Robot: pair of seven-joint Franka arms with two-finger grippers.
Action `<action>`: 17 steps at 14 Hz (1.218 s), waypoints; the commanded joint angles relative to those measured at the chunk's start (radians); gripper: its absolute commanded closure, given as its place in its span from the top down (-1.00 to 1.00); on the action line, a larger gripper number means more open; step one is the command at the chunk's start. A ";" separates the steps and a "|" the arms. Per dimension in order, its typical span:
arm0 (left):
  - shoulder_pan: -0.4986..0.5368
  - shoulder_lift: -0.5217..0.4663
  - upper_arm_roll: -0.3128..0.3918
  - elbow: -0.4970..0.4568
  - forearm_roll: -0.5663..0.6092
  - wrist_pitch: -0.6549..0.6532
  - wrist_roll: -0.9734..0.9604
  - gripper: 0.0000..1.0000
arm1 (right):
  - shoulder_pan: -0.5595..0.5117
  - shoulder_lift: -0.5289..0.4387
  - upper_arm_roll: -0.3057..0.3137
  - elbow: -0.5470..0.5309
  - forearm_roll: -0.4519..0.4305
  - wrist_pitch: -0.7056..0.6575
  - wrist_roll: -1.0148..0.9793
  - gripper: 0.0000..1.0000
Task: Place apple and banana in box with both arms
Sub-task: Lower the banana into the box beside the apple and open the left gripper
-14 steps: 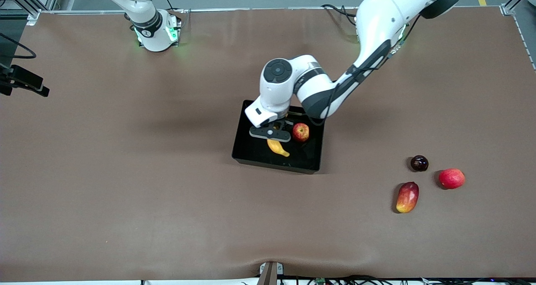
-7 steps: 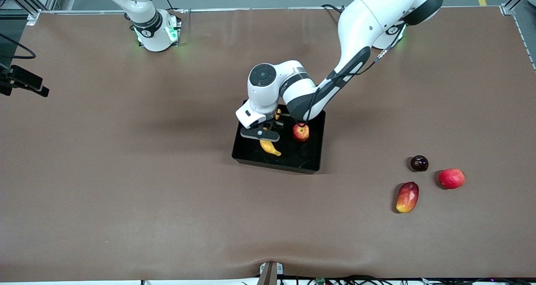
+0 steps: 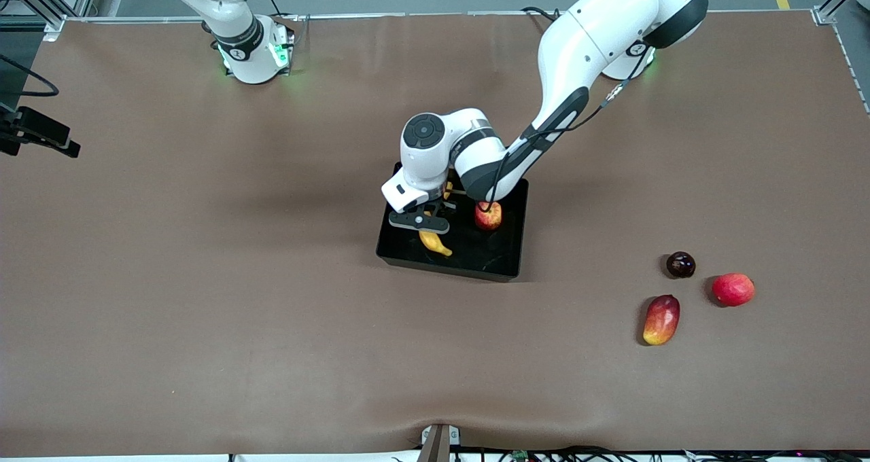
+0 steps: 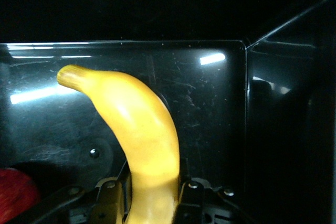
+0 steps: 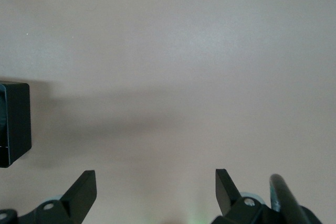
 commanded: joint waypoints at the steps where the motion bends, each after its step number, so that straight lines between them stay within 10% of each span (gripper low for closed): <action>1: -0.028 0.033 0.019 0.031 0.000 0.020 -0.016 -1.00 | -0.016 -0.003 0.007 0.001 0.021 -0.006 0.012 1.00; 7: -0.025 0.041 0.042 0.031 0.002 0.026 -0.002 -0.63 | -0.015 -0.003 0.007 0.001 0.019 -0.008 0.012 1.00; 9: -0.022 0.041 0.050 0.031 0.005 0.028 0.007 0.12 | -0.015 -0.003 0.007 0.003 0.019 -0.006 0.009 1.00; 10: -0.022 0.035 0.058 0.031 0.014 0.028 0.010 0.99 | -0.013 -0.003 0.007 0.003 0.019 -0.008 0.008 1.00; 17: 0.041 -0.100 0.048 0.028 0.005 -0.045 0.024 1.00 | -0.015 -0.004 0.007 0.003 0.015 -0.006 0.006 1.00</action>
